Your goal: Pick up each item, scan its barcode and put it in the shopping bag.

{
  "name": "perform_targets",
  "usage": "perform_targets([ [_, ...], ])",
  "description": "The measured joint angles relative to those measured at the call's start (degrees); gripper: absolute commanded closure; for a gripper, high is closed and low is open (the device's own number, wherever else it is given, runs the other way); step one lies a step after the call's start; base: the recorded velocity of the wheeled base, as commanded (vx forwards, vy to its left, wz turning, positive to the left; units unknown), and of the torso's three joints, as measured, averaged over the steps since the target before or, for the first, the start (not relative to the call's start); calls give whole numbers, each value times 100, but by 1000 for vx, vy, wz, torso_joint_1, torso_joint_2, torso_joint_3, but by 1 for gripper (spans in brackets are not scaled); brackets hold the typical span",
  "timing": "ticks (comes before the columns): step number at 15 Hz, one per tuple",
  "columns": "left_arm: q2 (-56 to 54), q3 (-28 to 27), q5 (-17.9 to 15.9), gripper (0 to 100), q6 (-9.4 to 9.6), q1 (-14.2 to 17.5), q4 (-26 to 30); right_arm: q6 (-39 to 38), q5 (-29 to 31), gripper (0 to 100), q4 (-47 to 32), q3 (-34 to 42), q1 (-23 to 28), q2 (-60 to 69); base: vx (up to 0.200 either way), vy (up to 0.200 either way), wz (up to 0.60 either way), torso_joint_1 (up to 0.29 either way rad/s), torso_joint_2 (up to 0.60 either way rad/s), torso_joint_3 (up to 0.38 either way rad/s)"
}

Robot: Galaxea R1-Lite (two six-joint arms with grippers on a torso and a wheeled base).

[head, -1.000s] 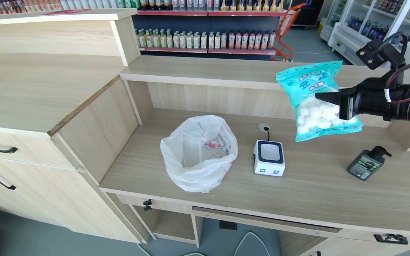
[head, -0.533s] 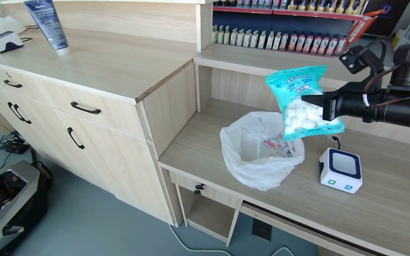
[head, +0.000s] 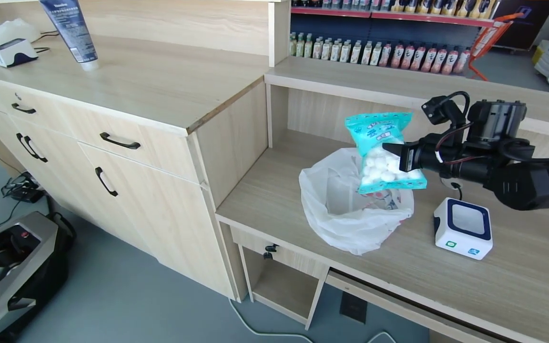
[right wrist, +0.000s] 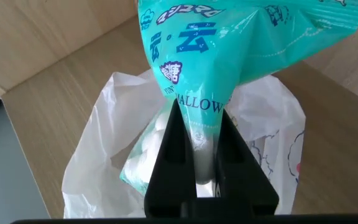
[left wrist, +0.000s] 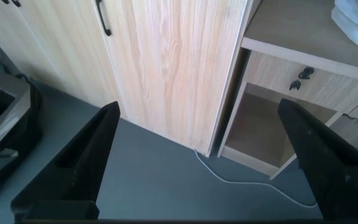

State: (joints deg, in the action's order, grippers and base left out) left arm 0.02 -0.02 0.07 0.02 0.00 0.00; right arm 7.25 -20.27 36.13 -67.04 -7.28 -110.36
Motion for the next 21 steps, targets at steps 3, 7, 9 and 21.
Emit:
perform_targets([
  [3, 0, 0, -2, 0, -2, 0, 0, -17, -2, 100, 100, 63, -11, -212, 0, 0, 0, 0, 0, 0],
  [7, 0, 0, 0, 0, -2, 0, 0, -156, 0, 100, 145, 108, -22, -389, 0, 0, 0, 0, 0, 0],
  [9, 0, 0, 0, 0, -2, 0, 0, -157, 0, 100, 190, 91, -40, -477, 0, 0, 0, 0, 0, 0],
  [21, 0, 0, 0, 0, -2, 0, 0, -138, 5, 0, 243, 199, -121, -714, 0, 0, 0, 0, 0, 0],
])
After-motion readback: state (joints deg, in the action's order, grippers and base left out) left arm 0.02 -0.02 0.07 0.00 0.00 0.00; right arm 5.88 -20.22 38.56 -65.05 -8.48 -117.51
